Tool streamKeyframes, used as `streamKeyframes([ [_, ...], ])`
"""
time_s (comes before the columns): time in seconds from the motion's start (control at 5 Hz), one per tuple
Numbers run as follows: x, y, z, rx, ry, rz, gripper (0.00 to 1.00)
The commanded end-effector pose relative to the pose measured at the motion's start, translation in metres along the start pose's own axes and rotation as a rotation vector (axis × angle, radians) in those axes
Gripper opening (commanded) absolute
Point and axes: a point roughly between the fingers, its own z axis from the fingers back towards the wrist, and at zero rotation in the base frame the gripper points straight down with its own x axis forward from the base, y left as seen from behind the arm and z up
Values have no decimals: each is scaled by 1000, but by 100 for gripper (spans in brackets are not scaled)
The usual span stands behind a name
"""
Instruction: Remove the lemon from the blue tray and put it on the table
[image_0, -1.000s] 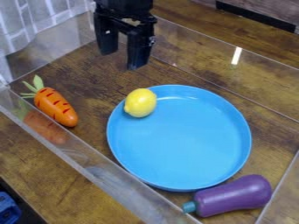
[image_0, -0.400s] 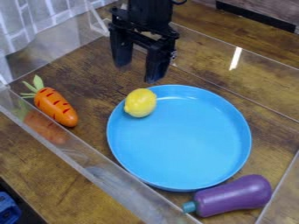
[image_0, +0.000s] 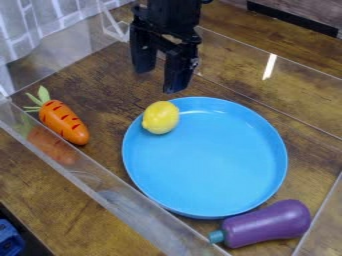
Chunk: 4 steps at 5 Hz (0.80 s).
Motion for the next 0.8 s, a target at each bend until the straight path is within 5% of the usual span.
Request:
streamKeyframes([
  [0.0,6,10,16,10,-45,9,100],
  [0.6,-5,14,7,-2,-29,241,100],
])
